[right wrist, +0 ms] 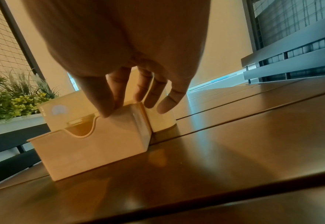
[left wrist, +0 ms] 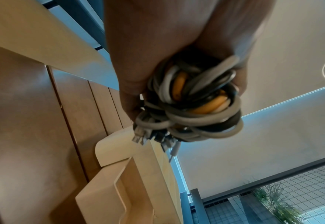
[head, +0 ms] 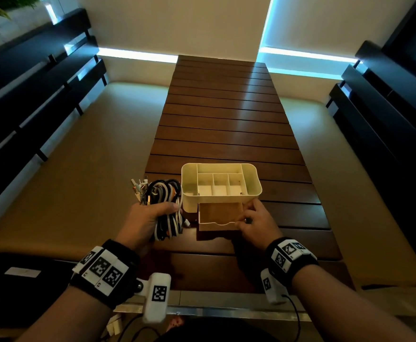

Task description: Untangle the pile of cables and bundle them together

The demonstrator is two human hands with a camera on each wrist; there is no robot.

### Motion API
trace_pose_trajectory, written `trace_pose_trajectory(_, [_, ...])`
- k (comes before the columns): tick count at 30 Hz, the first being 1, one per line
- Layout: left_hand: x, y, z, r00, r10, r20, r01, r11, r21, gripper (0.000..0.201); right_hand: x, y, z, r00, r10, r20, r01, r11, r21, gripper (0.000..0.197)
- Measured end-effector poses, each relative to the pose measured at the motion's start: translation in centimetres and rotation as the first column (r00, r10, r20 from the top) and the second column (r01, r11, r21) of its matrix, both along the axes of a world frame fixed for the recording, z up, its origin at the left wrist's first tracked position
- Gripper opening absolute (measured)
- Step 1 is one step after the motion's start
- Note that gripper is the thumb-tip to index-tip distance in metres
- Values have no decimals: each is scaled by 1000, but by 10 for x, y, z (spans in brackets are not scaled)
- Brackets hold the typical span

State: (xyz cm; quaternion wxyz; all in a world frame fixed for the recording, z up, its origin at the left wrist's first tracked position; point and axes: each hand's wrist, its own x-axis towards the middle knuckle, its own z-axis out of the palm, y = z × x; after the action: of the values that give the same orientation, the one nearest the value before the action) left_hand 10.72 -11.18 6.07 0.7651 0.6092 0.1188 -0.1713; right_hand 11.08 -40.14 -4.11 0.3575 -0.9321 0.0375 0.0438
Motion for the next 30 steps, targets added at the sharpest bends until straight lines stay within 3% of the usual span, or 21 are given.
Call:
trace_pose_trajectory(6, [3, -2, -3, 1000, -17, 7, 17, 1000, -10, 46, -17, 1, 15, 978, 155, -141, -171, 979, -111, 6])
trace_pose_trajectory(11, [3, -13, 0, 999, -45, 16, 45, 999, -8, 31, -18, 1, 21, 976, 126, -176, -137, 989, -55, 12])
trace_pose_trajectory(14, [4, -23, 2, 998, -63, 24, 62, 998, 11, 36, -22, -1, 22, 969, 153, -194, -177, 977, -117, 15])
trace_pose_trajectory(16, [9, -30, -2, 996, -72, 61, 69, 996, 49, 51, -26, -3, 23, 967, 166, -192, -190, 975, -112, 13])
trace_pose_trajectory(19, [15, -47, 1, 964, -208, 166, 167, 958, 233, 72, -26, -8, 33, 992, 123, -17, -123, 992, -5, 13])
trace_pose_trajectory(23, [24, -75, 1, 872, -461, 162, 323, 793, 516, 78, -17, -4, 62, 951, 62, 303, -55, 998, -33, 39])
trace_pose_trajectory(27, [33, -98, -5, 758, -651, 38, 372, 480, 794, 88, -15, -2, 79, 881, 24, 472, -47, 998, 37, 42])
trace_pose_trajectory(30, [35, -110, -8, 687, -726, -34, 330, 271, 904, 86, -21, -1, 78, 858, 65, 510, -128, 988, 89, 48])
